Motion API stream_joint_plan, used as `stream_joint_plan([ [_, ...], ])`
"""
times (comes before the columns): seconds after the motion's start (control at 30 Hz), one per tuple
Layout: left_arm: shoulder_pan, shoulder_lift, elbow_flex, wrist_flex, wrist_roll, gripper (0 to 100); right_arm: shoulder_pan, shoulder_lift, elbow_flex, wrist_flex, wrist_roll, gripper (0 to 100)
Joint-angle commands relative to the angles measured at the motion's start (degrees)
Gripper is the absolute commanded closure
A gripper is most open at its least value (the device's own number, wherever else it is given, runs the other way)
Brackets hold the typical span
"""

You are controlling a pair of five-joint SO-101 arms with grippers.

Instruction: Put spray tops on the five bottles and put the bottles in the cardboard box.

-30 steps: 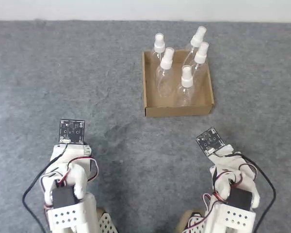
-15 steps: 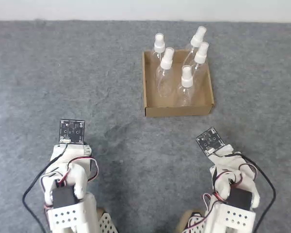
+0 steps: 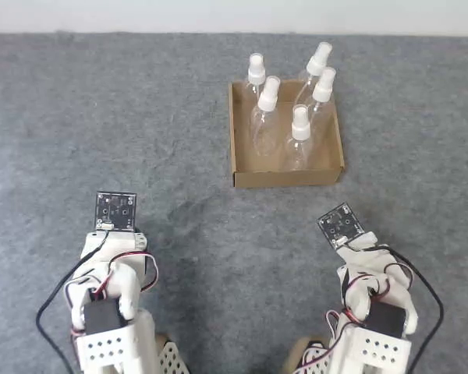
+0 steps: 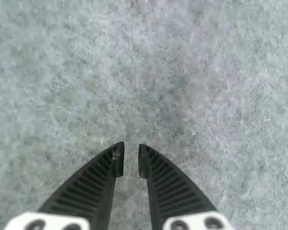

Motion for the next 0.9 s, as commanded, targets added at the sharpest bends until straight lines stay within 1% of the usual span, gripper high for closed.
stream_joint_plan([
  [0.0,-0.2,0.4,-0.4,0.1,-0.4,99,0.0,-1.0,1.3,0.4,-6.4,99.3],
  [0.13,-0.2,0.4,-0.4,0.1,-0.4,99,0.0,-1.0,1.3,-0.1,-16.8,99.2],
  [0.27,-0.2,0.4,-0.4,0.1,-0.4,99,0.0,-1.0,1.3,-0.1,-21.9,99.2],
  [0.87,-0.2,0.4,-0.4,0.1,-0.4,99,0.0,-1.0,1.3,0.1,-22.3,99.2],
])
